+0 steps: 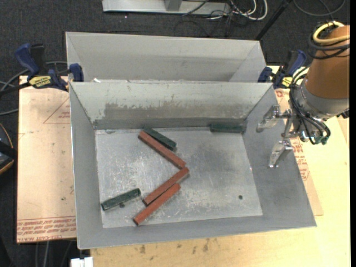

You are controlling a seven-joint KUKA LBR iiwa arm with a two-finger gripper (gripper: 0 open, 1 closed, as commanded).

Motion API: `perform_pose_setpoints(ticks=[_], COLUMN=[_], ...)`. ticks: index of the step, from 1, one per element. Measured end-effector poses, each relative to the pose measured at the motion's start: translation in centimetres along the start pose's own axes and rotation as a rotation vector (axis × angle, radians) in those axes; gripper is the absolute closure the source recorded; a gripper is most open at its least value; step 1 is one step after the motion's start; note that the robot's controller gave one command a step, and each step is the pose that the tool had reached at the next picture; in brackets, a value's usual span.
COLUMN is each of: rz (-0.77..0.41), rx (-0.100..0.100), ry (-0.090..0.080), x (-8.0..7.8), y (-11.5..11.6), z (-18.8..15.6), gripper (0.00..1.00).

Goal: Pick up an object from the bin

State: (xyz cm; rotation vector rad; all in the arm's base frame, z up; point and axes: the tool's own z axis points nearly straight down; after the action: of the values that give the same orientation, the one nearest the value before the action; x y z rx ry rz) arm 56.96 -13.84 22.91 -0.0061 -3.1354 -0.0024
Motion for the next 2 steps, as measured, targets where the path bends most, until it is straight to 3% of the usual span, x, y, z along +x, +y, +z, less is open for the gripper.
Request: perform_pose_setpoints(ticks=[1, 2], rz=[-0.003, -0.09], rx=[0.002, 0.002], ry=[-0.008, -0.009], x=[-0.2, 4.7], y=[0.1, 3.5], z=[-0.5, 2.0], gripper=[0.0, 0.0])
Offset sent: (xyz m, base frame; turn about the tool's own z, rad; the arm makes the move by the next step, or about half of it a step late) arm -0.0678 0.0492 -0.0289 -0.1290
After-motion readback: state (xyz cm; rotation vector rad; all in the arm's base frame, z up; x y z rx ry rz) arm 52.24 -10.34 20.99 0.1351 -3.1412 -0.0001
